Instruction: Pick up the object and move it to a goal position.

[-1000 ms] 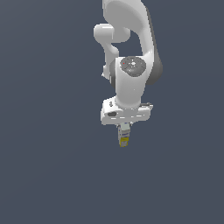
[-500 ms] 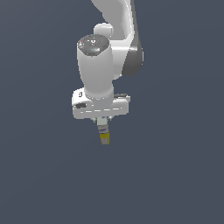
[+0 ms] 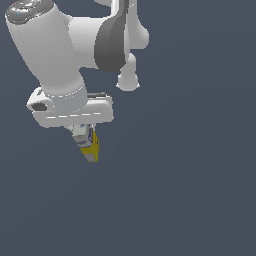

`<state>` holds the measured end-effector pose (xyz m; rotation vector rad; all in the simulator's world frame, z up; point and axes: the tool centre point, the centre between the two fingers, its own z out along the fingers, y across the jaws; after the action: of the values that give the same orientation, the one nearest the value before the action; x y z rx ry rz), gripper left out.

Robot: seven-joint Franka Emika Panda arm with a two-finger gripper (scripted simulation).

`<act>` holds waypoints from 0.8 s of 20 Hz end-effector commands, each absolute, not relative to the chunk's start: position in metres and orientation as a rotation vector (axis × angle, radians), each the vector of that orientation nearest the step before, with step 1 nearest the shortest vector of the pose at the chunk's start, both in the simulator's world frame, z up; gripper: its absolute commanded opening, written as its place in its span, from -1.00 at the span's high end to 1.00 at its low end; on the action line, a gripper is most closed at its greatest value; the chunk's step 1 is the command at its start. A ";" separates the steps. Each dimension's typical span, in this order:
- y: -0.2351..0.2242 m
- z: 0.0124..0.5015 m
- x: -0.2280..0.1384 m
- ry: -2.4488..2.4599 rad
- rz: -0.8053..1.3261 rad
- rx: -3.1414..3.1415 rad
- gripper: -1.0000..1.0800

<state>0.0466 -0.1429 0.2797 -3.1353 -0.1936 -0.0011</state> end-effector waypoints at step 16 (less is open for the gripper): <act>-0.208 0.317 0.058 -0.196 0.000 -3.136 1.00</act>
<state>0.0577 -0.2078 0.3161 -3.1358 -0.1941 0.0003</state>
